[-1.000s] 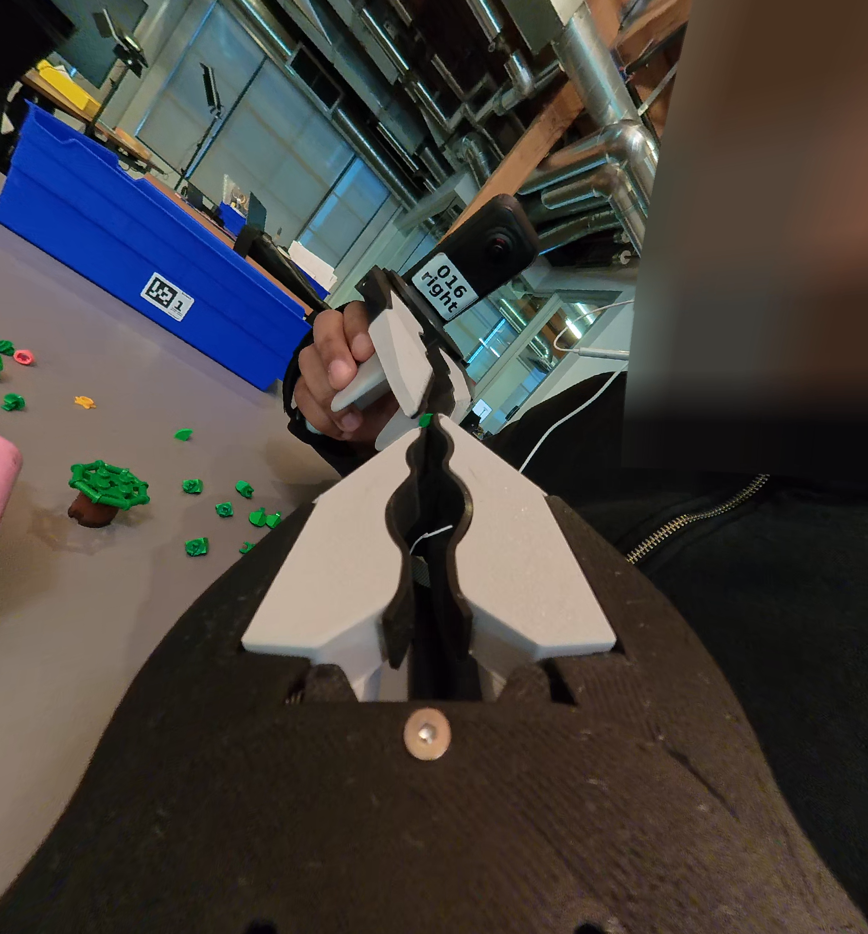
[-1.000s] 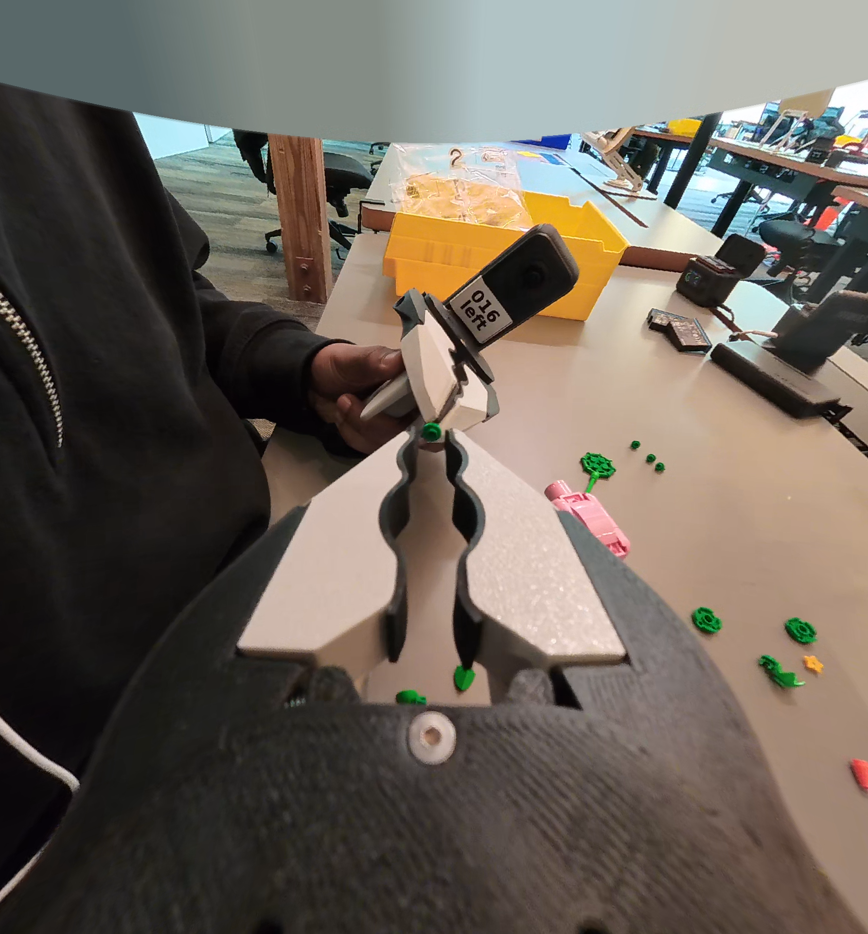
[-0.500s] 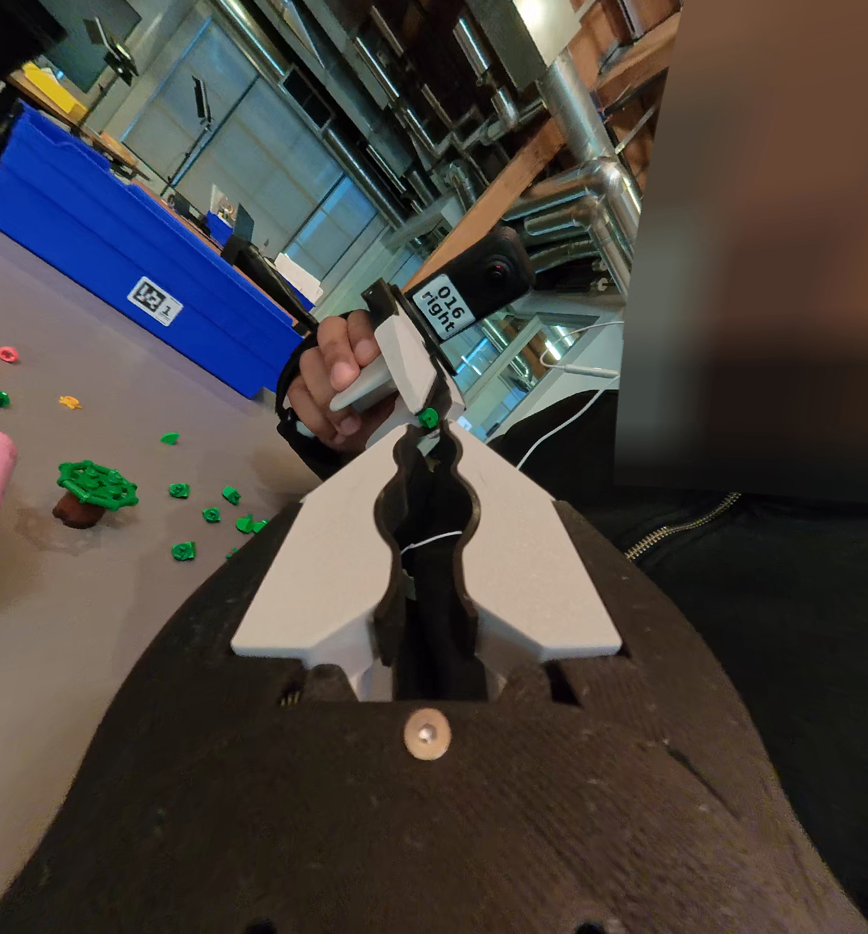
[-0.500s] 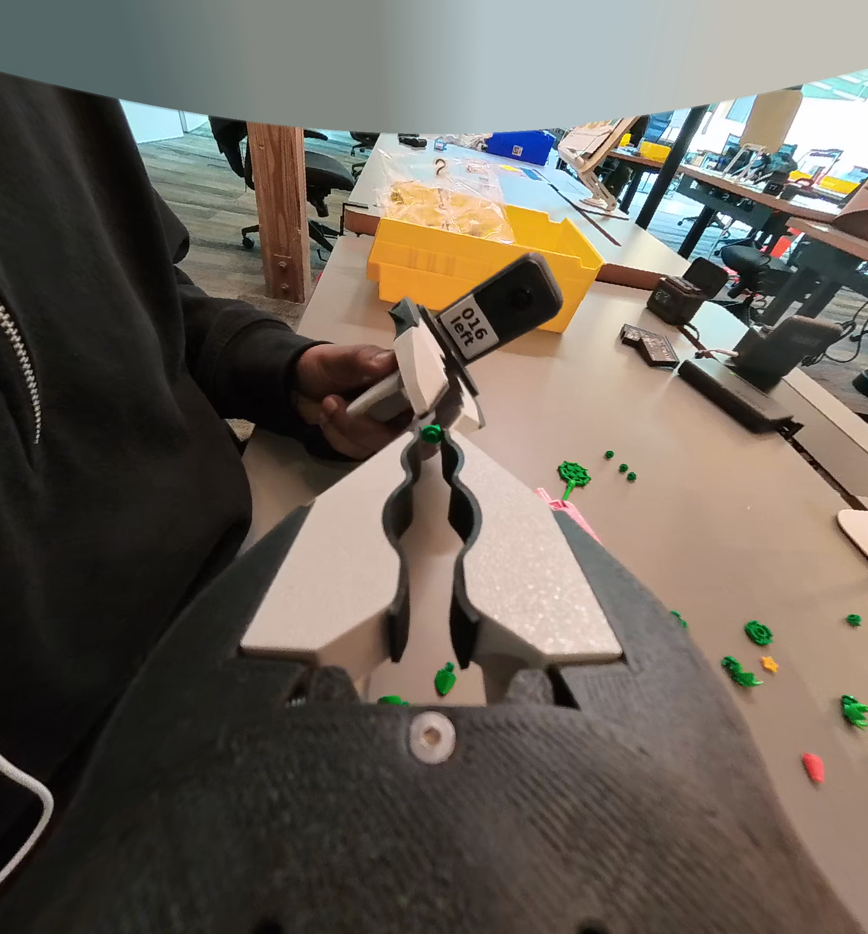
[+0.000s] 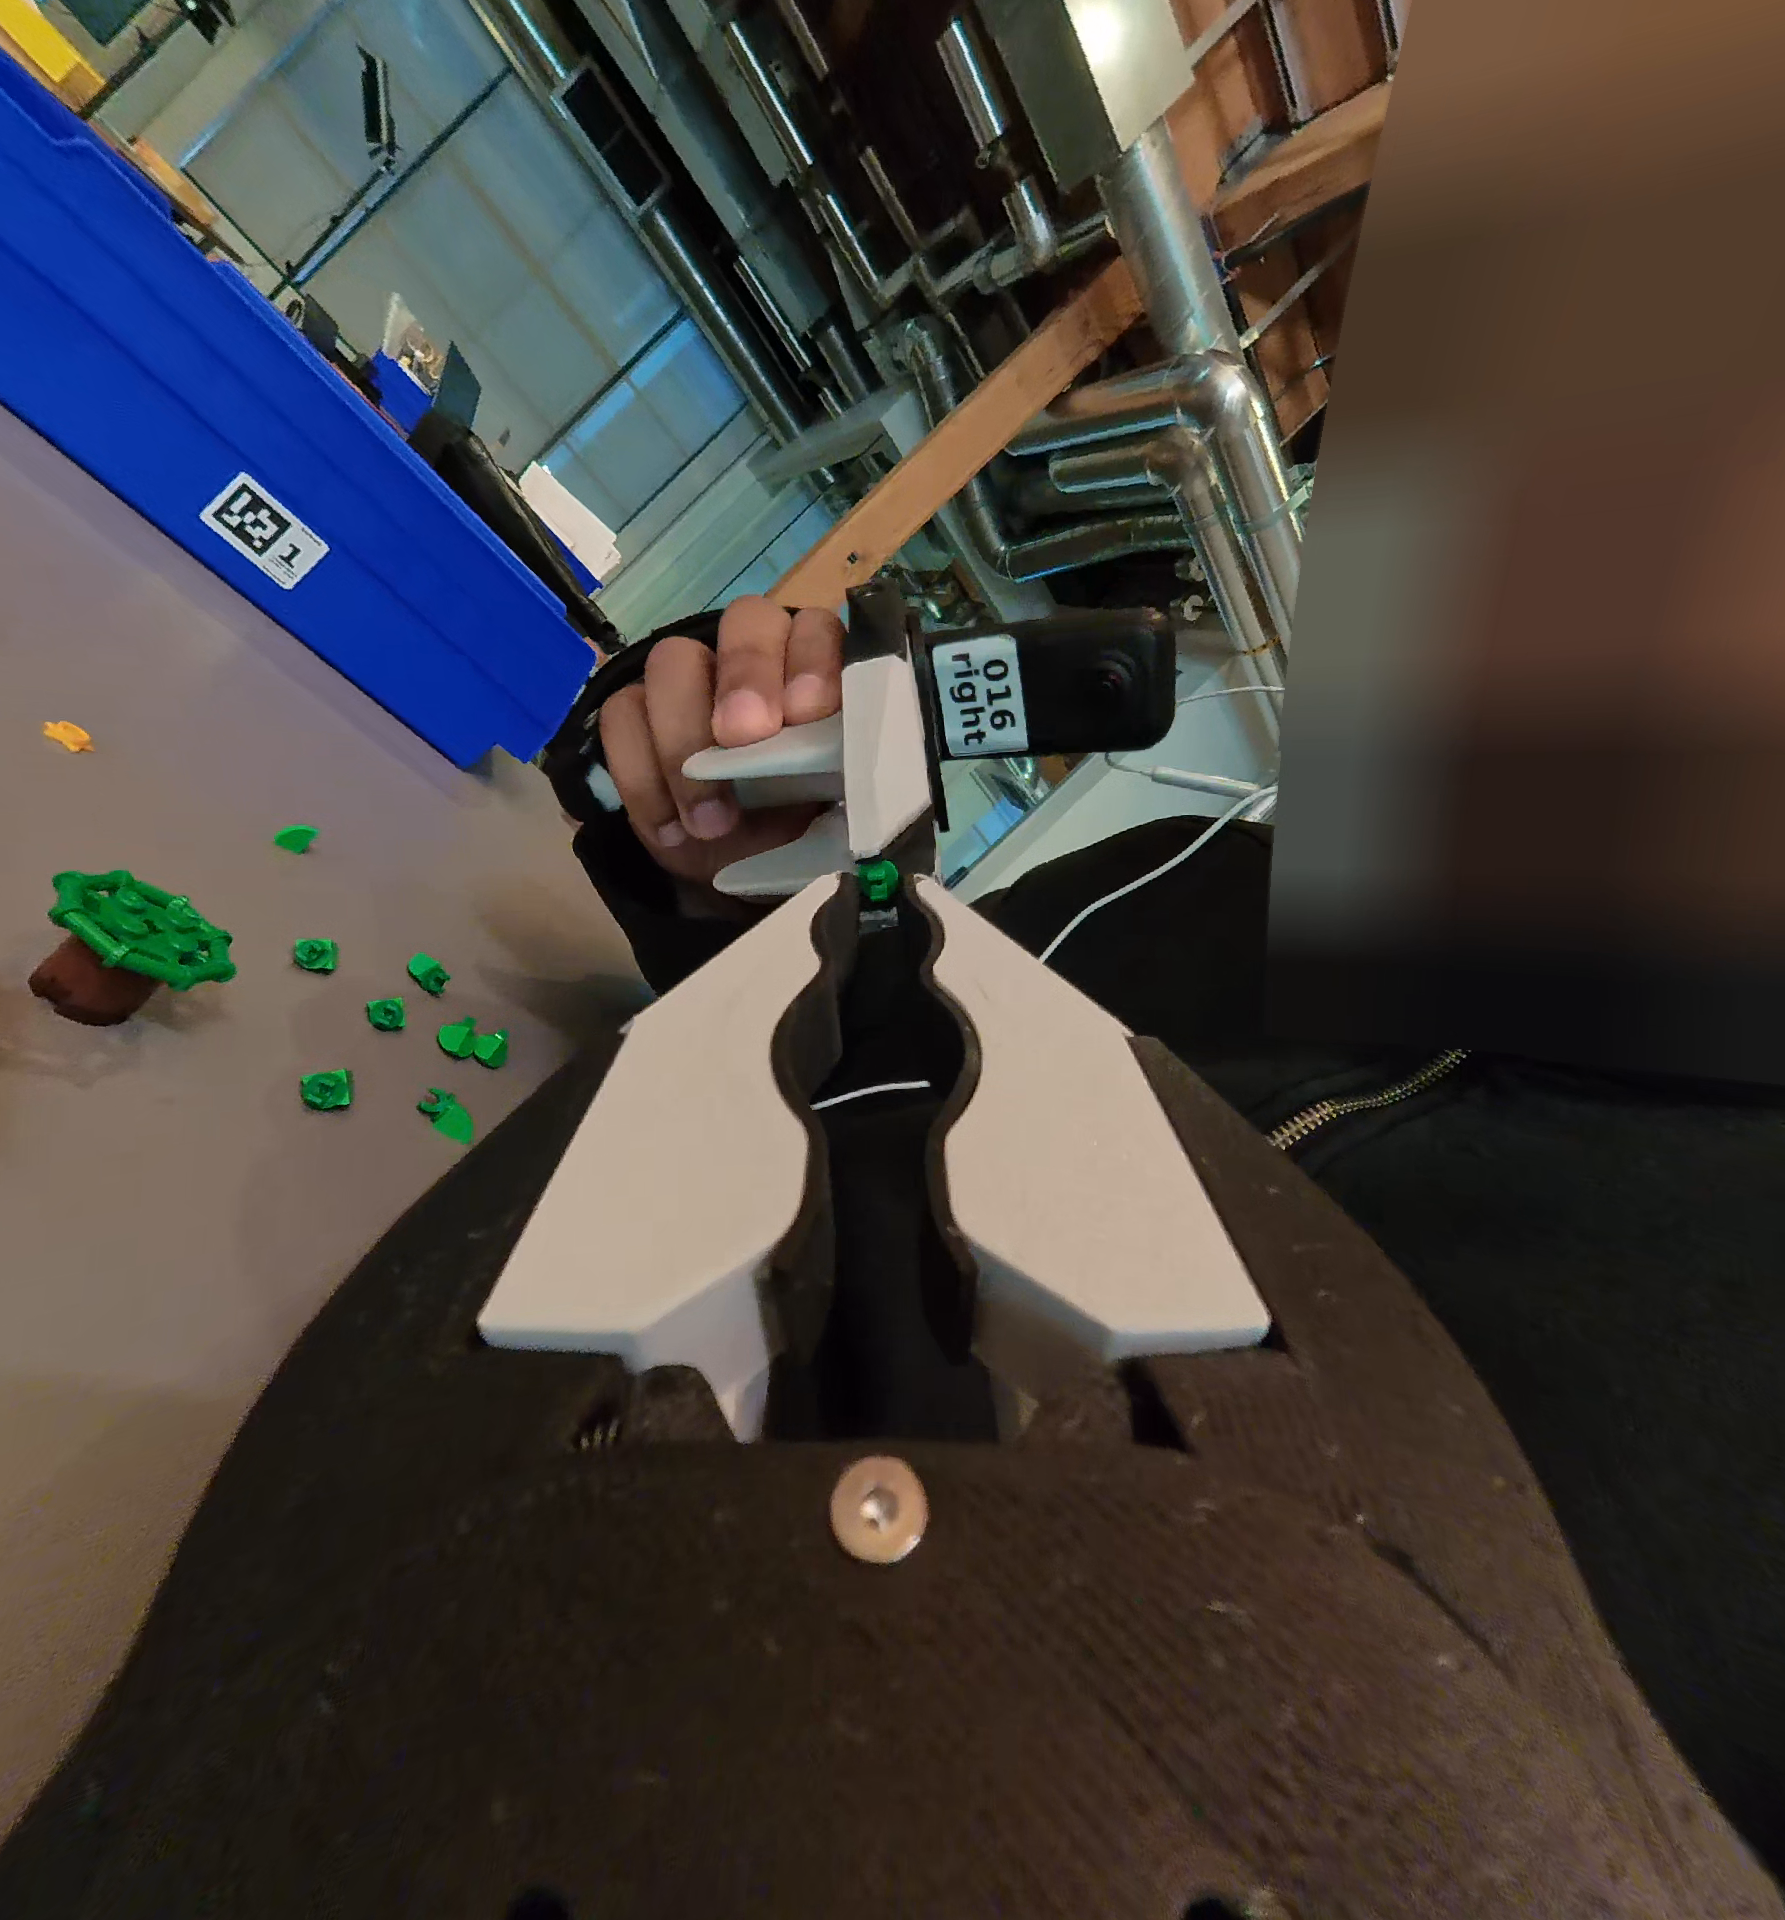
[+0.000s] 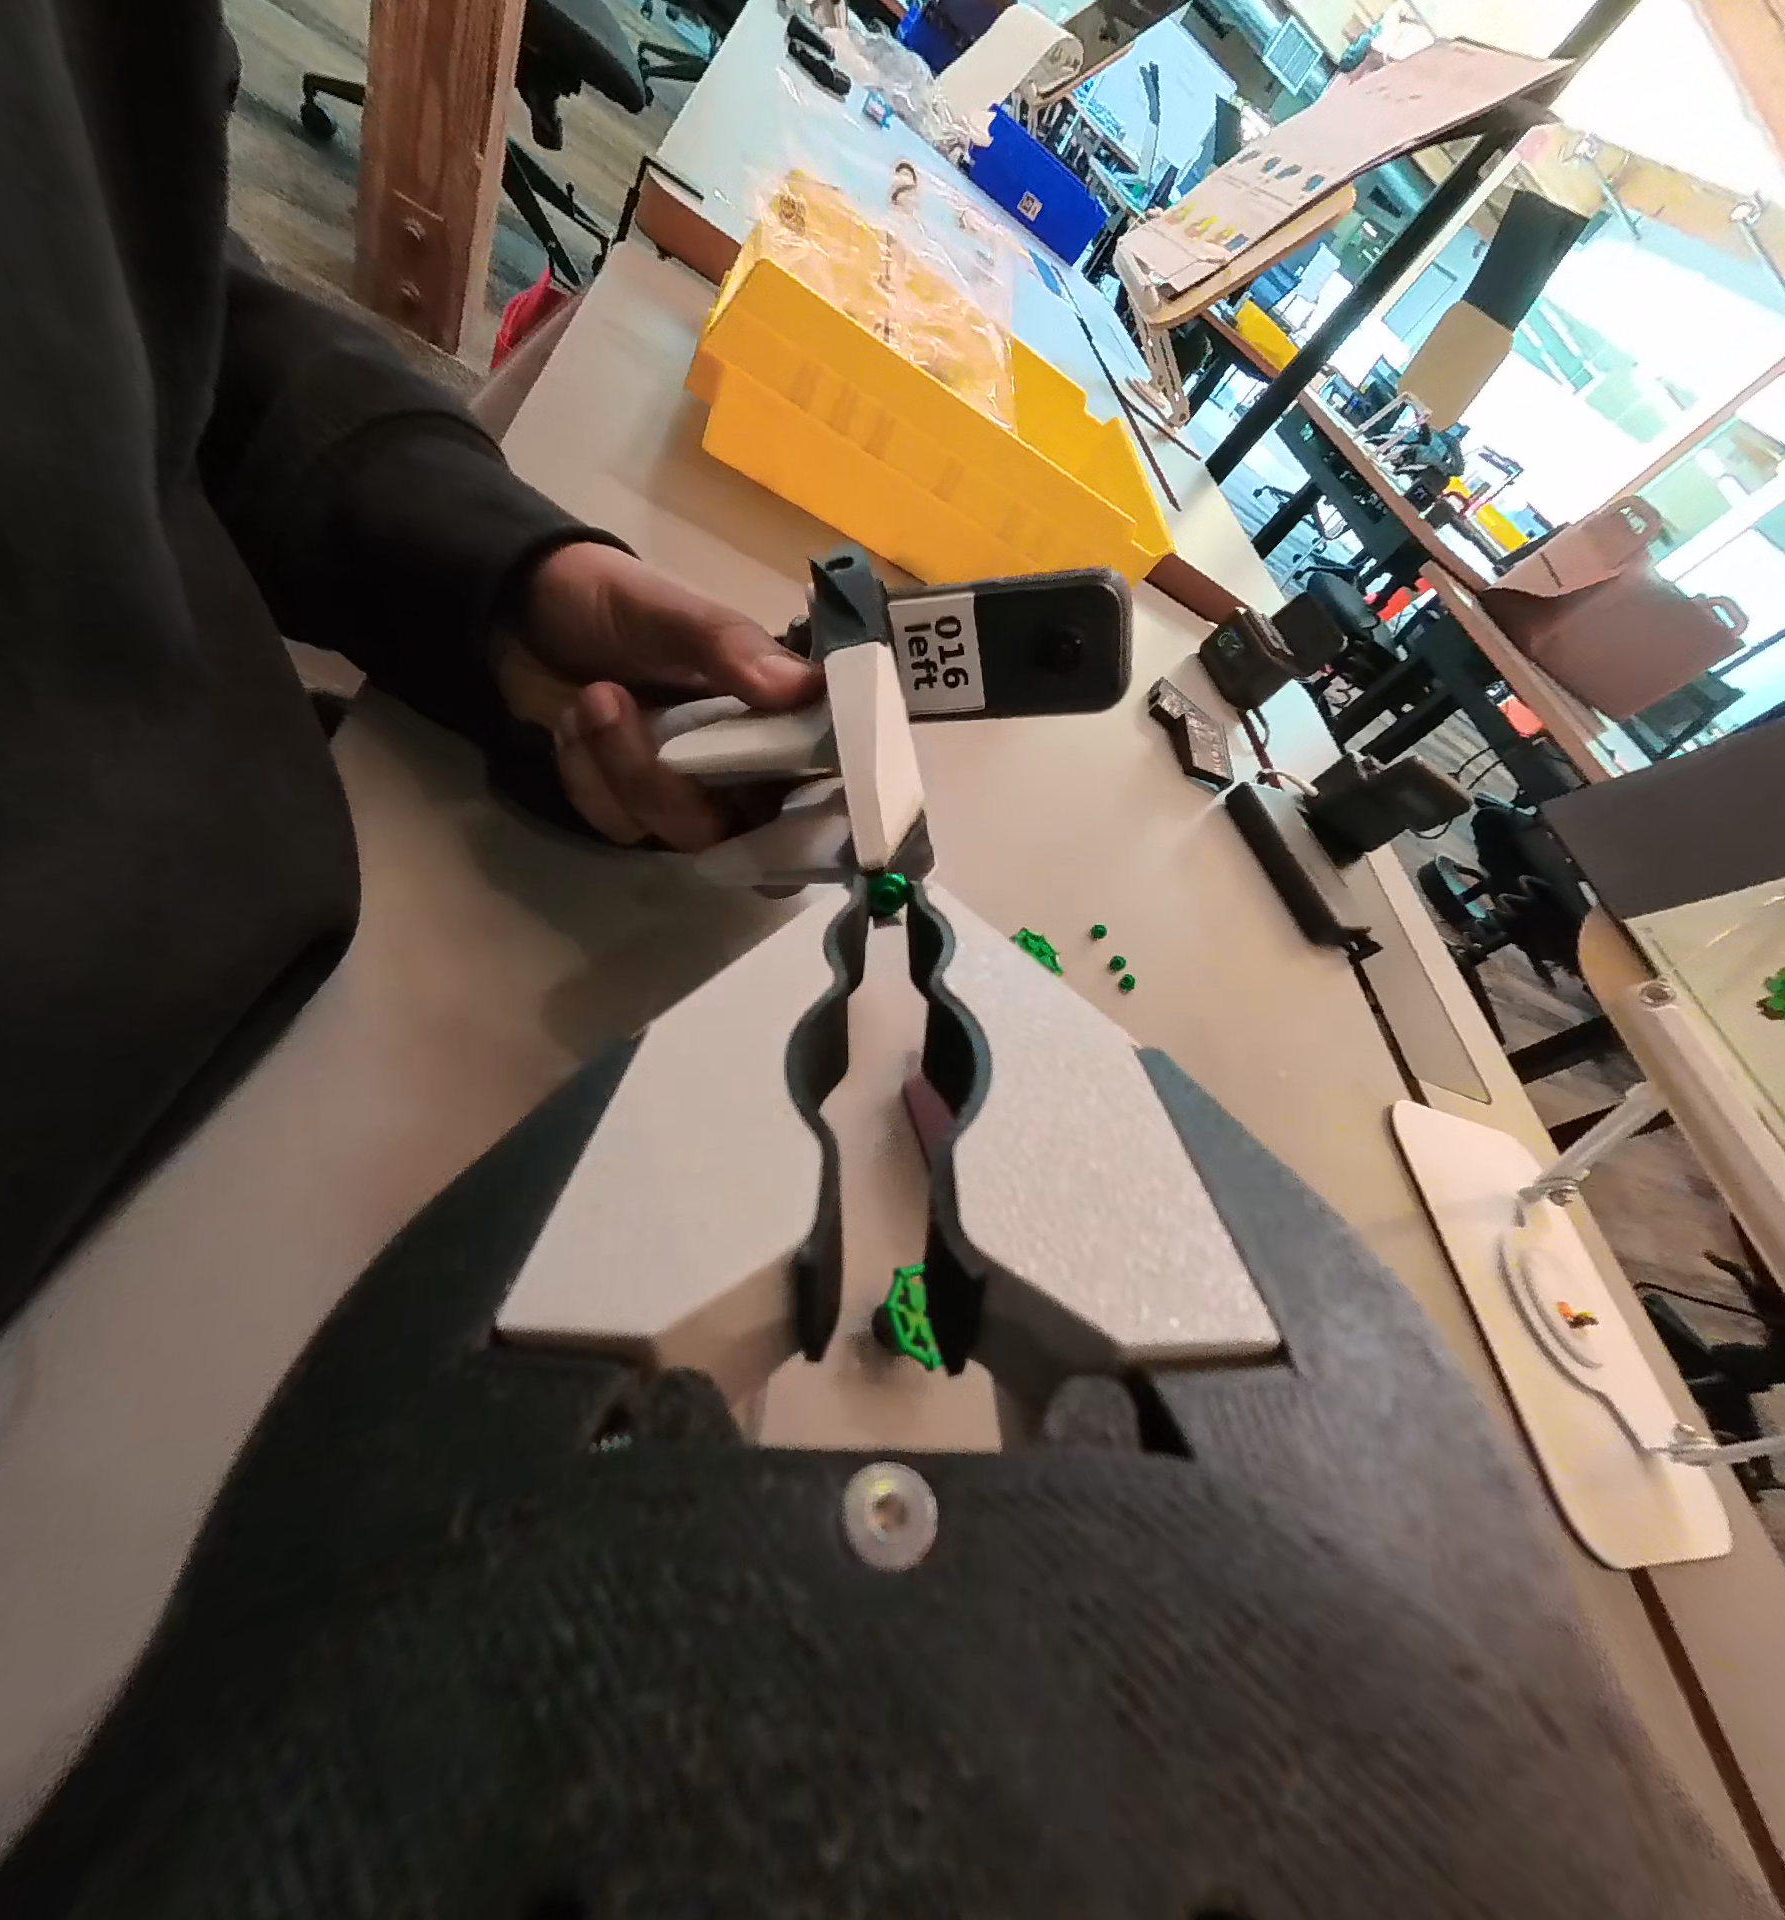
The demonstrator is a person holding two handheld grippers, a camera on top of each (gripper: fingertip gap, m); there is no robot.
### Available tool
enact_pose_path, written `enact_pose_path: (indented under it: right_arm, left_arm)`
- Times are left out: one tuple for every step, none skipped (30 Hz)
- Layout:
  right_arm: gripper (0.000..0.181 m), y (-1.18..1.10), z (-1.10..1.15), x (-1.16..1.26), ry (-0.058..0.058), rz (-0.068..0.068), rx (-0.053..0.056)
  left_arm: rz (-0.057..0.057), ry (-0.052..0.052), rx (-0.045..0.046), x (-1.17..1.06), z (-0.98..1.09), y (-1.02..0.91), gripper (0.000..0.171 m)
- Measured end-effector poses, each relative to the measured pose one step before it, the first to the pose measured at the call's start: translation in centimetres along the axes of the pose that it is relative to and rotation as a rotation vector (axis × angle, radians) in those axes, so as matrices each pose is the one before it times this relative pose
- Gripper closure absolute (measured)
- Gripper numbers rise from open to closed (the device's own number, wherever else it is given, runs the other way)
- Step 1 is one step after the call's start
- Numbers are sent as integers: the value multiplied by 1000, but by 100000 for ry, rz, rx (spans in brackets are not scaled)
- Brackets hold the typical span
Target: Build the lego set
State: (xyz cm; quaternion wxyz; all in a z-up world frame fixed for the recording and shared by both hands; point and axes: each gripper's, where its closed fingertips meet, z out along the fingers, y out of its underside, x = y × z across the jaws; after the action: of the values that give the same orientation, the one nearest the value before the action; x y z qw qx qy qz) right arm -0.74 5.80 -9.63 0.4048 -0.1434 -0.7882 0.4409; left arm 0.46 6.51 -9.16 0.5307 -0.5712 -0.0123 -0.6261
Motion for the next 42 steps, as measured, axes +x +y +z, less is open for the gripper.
enact_pose_path:
  right_arm:
    - [176,-43,-22,-13,59,-665,-150]
    - [176,-19,-1,-16,46,-703,-236]
    - [176,-41,-4,-33,86,-633,-142]
    - [176,10,15,-17,119,-501,-310]
    - [176,61,38,-31,-17,-440,-567]
    - [176,36,17,-23,136,-606,-433]
    - [176,27,-6,-1,231,-585,-223]
    - [176,14,-11,-16,51,-327,-148]
    - [176,4,-7,-19,-14,-167,-83]
    - [176,13,-7,-14,16,-179,-46]
    - [176,8,-14,-12,-21,-123,-20]
    - [176,12,-8,-28,-124,-10,-43]
    - [176,16,-19,-27,-176,22,-78]
    - [176,5,-16,-30,-215,72,42]
    - [176,-24,-17,-44,-257,169,185]
    - [176,-16,-26,-34,-234,242,215]
    - [176,-20,-27,-49,-250,170,141]
    - [176,-8,-25,-31,-211,76,67]
    - [176,-15,-26,-46,-187,-83,64]
    - [176,-30,-19,-37,-92,-339,33]
    - [176,-10,7,-23,103,-605,-209]
    - [176,45,25,0,287,-690,-596]
    - [176,96,65,42,516,-528,-834]
    - [176,76,82,63,623,-283,-691]
    - [176,58,79,82,429,501,-426]
    - [176,46,79,72,-7,2071,-212]
    - [172,47,42,-15,-1166,3540,-106]
    - [164,73,-51,35,-1226,4614,131]
    - [156,77,-207,246,-183,5197,624]
    - [154,-1,-429,384,449,5108,1503]
    - [154,-122,-656,505,1148,4922,2755]
    - [154,-160,-818,651,1863,5186,3163]
    - [154,-81,-902,742,2094,5552,2636]
    - [153,60,-950,722,1789,5472,1744]
    - [153,201,-994,827,2454,5102,807]
    - [153,459,-1003,1060,3755,4534,-708]
    - [153,760,-985,1234,4524,4004,-2448]
    - [155,1095,-912,1593,6422,4098,-4469]
    - [155,1361,-772,1474,5245,3483,-6096]
    - [155,1456,-563,1083,2934,2382,-6463]
    - [156,1531,-356,889,2378,1663,-7037]
    - [158,1551,-177,670,1722,369,-7403]
  left_arm:
    - [-882,828,241,48,7,-14,169]
    - [-944,1114,515,96,-25,-62,170]
    - [-691,515,718,13,-64,-101,171]
    - [-442,280,441,11,-57,-73,171]
    - [15,-448,-233,-65,-24,26,171]
    - [301,-593,-330,-63,6,49,171]
    - [156,-315,-94,-32,1,13,171]
    - [-196,14,-116,-17,10,21,171]
    - [-408,165,-143,-16,10,33,171]
    - [-446,188,-10,-19,8,13,171]
    - [-285,63,-72,-11,9,20,171]
    - [-91,-51,-149,-5,3,23,171]
    - [-15,-173,-201,-19,10,32,171]
    - [-135,-53,-297,-6,15,36,171]
    - [-329,187,-359,12,6,57,171]
    - [-429,287,-174,12,18,37,171]
    - [-436,296,-177,13,18,37,171]
    - [-427,240,-118,14,32,30,171]
    - [-211,135,-215,10,13,35,171]
    - [133,20,-350,28,11,47,171]
    - [589,-281,-385,11,9,39,171]
    - [681,-678,-371,-28,-20,31,171]
    - [793,-1085,-227,-87,-52,-8,171]
    - [1228,-1408,135,-99,-75,-57,171]
    - [1646,-1563,177,-85,-69,-64,171]
    - [2189,-1904,238,-79,-71,-79,171]
    - [2838,-2219,222,-82,-67,-105,171]
    - [3094,-1486,835,74,-86,-207,171]
    - [2989,-2124,786,-33,-151,-200,171]
    - [2963,-2755,516,-137,-180,-159,171]
    - [3133,-2146,872,-28,-171,-197,171]
    - [3211,-1854,846,24,-143,-202,171]
    - [3289,-1937,427,10,-101,-153,171]
    - [3474,-1741,63,39,-54,-89,171]
    - [3487,-1632,-330,55,1,-33,171]
    - [3236,-1764,-587,21,17,38,171]
    - [2640,-1313,-822,26,66,81,171]
    - [1982,-1031,-852,16,88,116,171]
    - [1443,-774,-774,0,90,114,171]
    - [911,-488,-873,-1,113,129,171]
    - [376,-143,-957,-17,136,153,171]
    - [100,269,-565,32,120,107,171]
